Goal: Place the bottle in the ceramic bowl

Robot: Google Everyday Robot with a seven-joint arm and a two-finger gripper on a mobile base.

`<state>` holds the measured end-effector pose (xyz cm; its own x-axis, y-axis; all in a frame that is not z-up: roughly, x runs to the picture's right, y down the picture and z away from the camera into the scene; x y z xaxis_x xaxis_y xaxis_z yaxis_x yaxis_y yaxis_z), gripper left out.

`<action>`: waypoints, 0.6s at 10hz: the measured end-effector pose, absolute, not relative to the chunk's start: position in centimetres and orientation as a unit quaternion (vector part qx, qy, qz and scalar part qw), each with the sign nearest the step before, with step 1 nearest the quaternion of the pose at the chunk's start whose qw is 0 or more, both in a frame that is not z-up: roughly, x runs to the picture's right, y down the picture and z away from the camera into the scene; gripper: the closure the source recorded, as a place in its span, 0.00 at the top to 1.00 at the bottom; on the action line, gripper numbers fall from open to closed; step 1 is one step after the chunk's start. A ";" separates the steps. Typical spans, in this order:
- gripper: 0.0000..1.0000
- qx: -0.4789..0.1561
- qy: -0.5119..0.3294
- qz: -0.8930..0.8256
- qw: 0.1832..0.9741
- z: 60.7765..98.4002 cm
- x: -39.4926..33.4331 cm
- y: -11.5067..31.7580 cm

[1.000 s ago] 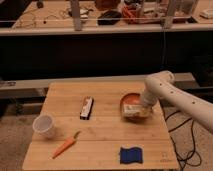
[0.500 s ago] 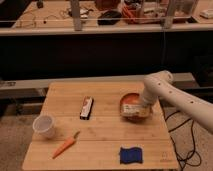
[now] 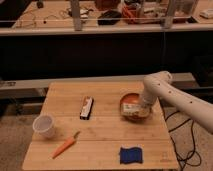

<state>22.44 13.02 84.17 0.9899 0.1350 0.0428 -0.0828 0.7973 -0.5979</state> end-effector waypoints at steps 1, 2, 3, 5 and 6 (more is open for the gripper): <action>0.79 -0.314 -0.041 0.059 0.947 84.2 22.4 13.0; 0.79 -0.314 -0.041 0.062 0.946 84.3 22.3 13.0; 0.79 -0.315 -0.039 0.065 0.946 84.3 22.4 13.1; 0.79 -0.316 -0.036 0.065 0.946 84.4 22.0 13.1; 0.80 -0.316 -0.035 0.064 0.946 84.4 21.5 13.0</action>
<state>21.49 13.04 84.44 0.9894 0.1428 0.0262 -0.0984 0.7922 -0.6023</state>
